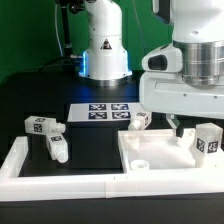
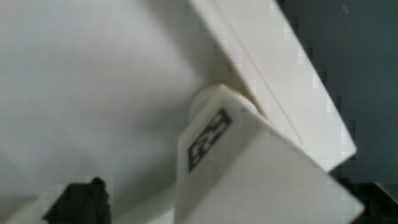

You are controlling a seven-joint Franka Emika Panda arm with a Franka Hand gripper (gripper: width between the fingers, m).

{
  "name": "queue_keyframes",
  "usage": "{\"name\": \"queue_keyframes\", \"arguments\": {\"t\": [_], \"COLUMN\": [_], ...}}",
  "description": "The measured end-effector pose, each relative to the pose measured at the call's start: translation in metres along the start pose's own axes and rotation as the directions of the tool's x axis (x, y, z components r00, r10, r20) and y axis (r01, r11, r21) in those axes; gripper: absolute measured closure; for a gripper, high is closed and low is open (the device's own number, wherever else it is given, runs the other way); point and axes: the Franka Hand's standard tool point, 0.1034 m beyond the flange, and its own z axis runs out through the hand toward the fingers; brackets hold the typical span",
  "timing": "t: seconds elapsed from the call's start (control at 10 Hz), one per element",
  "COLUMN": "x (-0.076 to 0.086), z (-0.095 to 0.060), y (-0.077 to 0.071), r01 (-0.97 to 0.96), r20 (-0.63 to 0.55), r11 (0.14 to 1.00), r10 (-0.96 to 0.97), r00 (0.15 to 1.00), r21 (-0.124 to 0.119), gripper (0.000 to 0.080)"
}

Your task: Assemble one leg

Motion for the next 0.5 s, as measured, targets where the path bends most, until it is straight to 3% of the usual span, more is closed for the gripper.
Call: {"name": "queue_keyframes", "arguments": {"t": [0.1, 0.5], "x": [-0.0063, -0.0035], "z": [0.0022, 0.0028], "y": [-0.0035, 0.0008], "r01": [0.058, 0.301], "r20": [-0.023, -0.021], "r11": [0.998, 0.954], "r10": [-0.057, -0.301], "r00": [0.998, 0.954], "r21": [0.010, -0.001], "gripper": [0.0156, 0.0150]}}
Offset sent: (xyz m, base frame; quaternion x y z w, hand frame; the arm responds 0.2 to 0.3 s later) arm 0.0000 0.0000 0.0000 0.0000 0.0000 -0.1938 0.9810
